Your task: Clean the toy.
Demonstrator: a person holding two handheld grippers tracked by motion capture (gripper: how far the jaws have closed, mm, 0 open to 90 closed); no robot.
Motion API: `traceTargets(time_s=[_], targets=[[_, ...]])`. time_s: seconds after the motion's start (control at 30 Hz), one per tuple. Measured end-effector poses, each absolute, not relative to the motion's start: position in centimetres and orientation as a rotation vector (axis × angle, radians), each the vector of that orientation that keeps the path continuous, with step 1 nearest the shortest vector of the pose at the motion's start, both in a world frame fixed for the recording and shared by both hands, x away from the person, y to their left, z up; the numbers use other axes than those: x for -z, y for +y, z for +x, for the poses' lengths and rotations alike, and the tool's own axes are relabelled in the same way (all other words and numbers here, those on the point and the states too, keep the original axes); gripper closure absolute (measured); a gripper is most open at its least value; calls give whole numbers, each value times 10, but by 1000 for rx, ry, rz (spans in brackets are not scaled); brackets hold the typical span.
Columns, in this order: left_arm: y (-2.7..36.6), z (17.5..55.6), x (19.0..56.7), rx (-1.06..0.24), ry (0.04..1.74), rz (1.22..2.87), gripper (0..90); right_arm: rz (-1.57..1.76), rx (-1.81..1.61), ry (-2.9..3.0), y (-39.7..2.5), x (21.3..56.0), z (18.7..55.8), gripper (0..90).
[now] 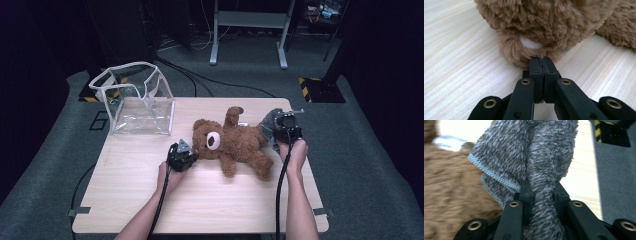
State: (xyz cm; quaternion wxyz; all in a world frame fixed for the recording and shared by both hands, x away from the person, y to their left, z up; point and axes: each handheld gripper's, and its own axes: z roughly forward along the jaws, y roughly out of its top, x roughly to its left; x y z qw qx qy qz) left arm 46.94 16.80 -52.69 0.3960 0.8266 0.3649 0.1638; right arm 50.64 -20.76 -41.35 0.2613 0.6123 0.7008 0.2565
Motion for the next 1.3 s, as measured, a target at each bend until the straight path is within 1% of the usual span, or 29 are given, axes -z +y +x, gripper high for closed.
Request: traceTargets(time_s=[0.13, 0.3, 0.43, 0.6, 0.7, 0.83, 1.0, 1.1, 1.3], targets=[[168, 469, 527, -411, 928, 2092, 884, 1663, -753, 1858, -215, 408, 498, 745], [168, 469, 527, -412, 928, 2092, 884, 1578, -804, 1878, -202, 395, 488, 744], [168, 469, 527, -412, 928, 2092, 884, 1494, -875, 1927, -176, 383, 483, 743], [168, 469, 527, -415, 925, 2095, 883, 1388, -979, 2033, -129, 378, 481, 743], [168, 469, 527, -411, 926, 2096, 883, 1331, -1000, 2100, -98, 381, 481, 741], [168, 469, 527, -411, 926, 2096, 883, 1295, -956, 2157, -78, 392, 486, 740], [168, 469, 527, -412, 925, 2097, 883, 1331, -898, 2153, -86, 403, 490, 740], [168, 469, 527, -417, 925, 2095, 883, 1366, -900, 2125, -101, 401, 490, 739], [168, 469, 527, -411, 925, 2096, 883, 1504, -927, 2044, -145, 404, 495, 737]])
